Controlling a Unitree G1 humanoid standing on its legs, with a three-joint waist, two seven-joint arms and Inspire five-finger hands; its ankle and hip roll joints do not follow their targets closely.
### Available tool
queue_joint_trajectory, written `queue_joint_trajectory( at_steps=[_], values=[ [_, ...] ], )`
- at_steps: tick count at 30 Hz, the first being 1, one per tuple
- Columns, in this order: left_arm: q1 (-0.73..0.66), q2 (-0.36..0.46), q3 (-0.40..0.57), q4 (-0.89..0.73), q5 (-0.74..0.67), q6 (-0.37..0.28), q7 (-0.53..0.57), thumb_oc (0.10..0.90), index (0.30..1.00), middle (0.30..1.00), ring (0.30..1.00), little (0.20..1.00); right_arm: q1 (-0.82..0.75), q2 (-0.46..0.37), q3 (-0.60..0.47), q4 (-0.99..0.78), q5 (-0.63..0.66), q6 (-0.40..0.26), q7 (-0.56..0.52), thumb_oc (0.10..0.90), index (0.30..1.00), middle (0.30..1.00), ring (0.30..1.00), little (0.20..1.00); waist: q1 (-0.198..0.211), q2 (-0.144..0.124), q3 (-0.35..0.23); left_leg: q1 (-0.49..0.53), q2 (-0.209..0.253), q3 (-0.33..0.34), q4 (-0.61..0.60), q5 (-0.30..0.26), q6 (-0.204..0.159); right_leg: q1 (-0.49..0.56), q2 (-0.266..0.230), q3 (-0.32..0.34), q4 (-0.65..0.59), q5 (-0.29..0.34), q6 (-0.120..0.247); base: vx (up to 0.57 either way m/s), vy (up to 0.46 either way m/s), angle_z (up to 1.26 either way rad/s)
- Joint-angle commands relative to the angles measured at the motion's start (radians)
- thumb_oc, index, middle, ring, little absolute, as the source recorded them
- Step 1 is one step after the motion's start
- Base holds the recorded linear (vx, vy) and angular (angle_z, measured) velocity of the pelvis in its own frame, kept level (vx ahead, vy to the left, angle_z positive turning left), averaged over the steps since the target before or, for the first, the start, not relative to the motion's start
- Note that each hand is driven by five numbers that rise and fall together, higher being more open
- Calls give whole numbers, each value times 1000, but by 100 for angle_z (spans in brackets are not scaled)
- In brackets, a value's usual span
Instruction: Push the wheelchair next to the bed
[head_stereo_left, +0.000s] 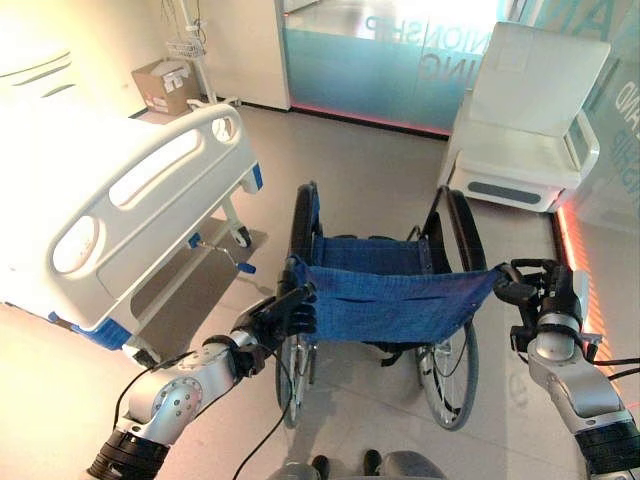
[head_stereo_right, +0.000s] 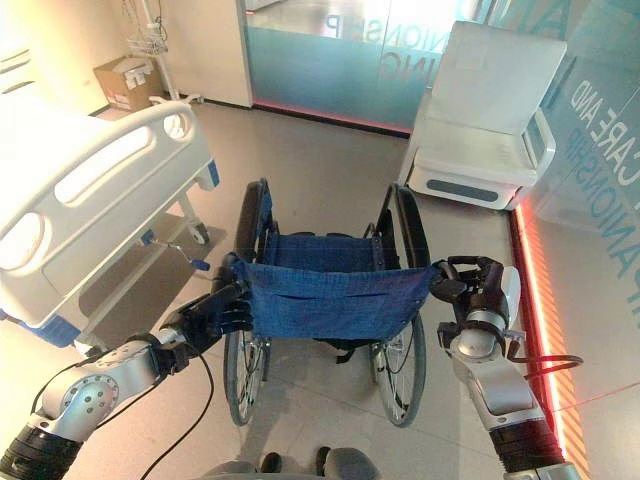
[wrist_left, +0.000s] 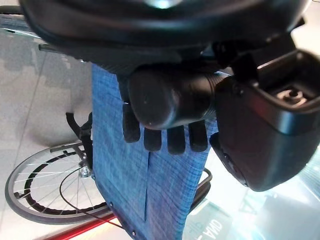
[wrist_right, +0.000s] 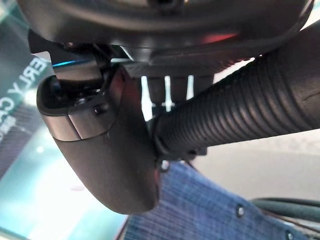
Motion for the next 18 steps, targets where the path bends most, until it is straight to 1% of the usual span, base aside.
queue_joint_trajectory(
  at_steps=[1, 2, 3, 5, 7, 8, 9, 10, 11, 12, 13, 15, 16, 17, 18],
  values=[
    [-20, -97, 67, -95, -20, -67, -8, 400, 300, 300, 300, 300, 91, 120, 63, -76, 133, -77, 68, 400, 300, 300, 300, 300, -31, 34, 4, 111, -71, 31, 4, -86, 106, -156, 41, -28, -55, 263, 52, 131, -93, 1],
    [-20, -99, 68, -96, -16, -67, -7, 400, 300, 300, 300, 300, 93, 120, 62, -76, 131, -76, 70, 400, 300, 300, 300, 300, -31, 32, 1, 110, -71, 31, 14, -92, 107, -153, 42, -31, -53, 253, 48, 220, -153, 3],
    [-23, -104, 69, -100, -17, -65, 3, 400, 300, 300, 300, 300, 97, 121, 60, -75, 126, -70, 73, 400, 300, 300, 300, 300, -32, 30, -10, 105, -72, 31, 43, -107, 108, -146, 45, -41, -49, 225, 35, 211, -142, 3],
    [-29, -106, 64, -103, -36, -66, 19, 400, 300, 300, 300, 300, 96, 118, 59, -71, 124, -64, 78, 400, 300, 300, 300, 300, -33, 27, -21, 96, -73, 36, 82, -126, 105, -134, 45, -48, -50, 209, 24, 199, -129, 5],
    [-32, -113, 57, -106, -61, -70, 42, 400, 300, 300, 300, 300, 95, 113, 57, -68, 114, -53, 88, 400, 300, 300, 300, 300, -31, 24, -38, 82, -65, 44, 146, -142, 90, -107, 40, -59, -61, 189, 1, 203, -122, 2],
    [-32, -114, 55, -106, -66, -73, 47, 400, 300, 300, 300, 300, 94, 111, 57, -69, 110, -49, 90, 400, 300, 300, 300, 300, -30, 24, -41, 76, -61, 48, 167, -135, 85, -100, 39, -60, -66, 185, -4, 199, -105, 4],
    [-32, -119, 53, -107, -73, -79, 55, 400, 300, 300, 300, 300, 93, 107, 55, -72, 100, -42, 97, 400, 300, 300, 300, 300, -30, 27, -47, 59, -52, 57, 221, -98, 69, -84, 38, -63, -75, 176, -16, 184, -88, 6],
    [-34, -122, 53, -112, -92, -86, 74, 400, 300, 300, 300, 300, 90, 100, 53, -77, 85, -34, 106, 400, 300, 300, 300, 300, -27, 27, -51, 21, -52, 67, 330, -51, 51, -60, 32, -65, -85, 161, -29, 182, -88, 6],
    [-34, -123, 52, -116, -103, -90, 83, 400, 300, 300, 300, 300, 90, 96, 51, -83, 80, -30, 109, 400, 300, 300, 300, 300, -25, 28, -51, 2, -53, 73, 374, -34, 46, -52, 29, -66, -87, 155, -34, 157, -81, 3],
    [-35, -125, 52, -119, -115, -92, 92, 400, 300, 300, 300, 300, 88, 91, 48, -89, 76, -24, 111, 400, 300, 300, 300, 300, -22, 27, -49, -41, -57, 88, 434, -3, 40, -37, 27, -68, -88, 146, -40, 193, -82, 5],
    [-37, -130, 55, -126, -132, -88, 116, 400, 300, 300, 300, 300, 88, 85, 40, -104, 75, -12, 112, 400, 300, 300, 300, 300, -11, 26, -41, -101, -61, 103, 465, 15, 39, -15, 29, -68, -85, 134, -48, 209, -74, 2],
    [-39, -129, 59, -124, -148, -89, 131, 400, 300, 300, 300, 300, 90, 82, 32, -110, 71, -7, 124, 400, 300, 300, 300, 300, -1, 28, -31, -125, -64, 104, 434, 17, 43, 3, 40, -61, -78, 120, -50, 234, -33, -9],
    [-29, -123, 77, -120, -154, -104, 141, 400, 300, 300, 300, 300, 87, 81, 28, -106, 58, -7, 153, 400, 300, 300, 300, 300, 14, 32, -17, -145, -64, 100, 354, 39, 38, 34, 64, -39, -65, 97, -47, 257, -5, -11],
    [-26, -121, 82, -118, -156, -108, 142, 400, 300, 300, 300, 300, 84, 80, 29, -103, 56, -9, 162, 400, 300, 300, 300, 300, 19, 34, -13, -150, -63, 99, 326, 49, 36, 43, 72, -33, -63, 91, -46, 350, -4, -12],
    [-16, -113, 100, -116, -169, -122, 147, 400, 300, 300, 300, 300, 80, 82, 32, -96, 49, -16, 180, 400, 300, 300, 300, 300, 35, 39, -3, -174, -50, 96, 234, 92, 25, 67, 94, -15, -56, 74, -45, 243, -4, -13]
  ],
)
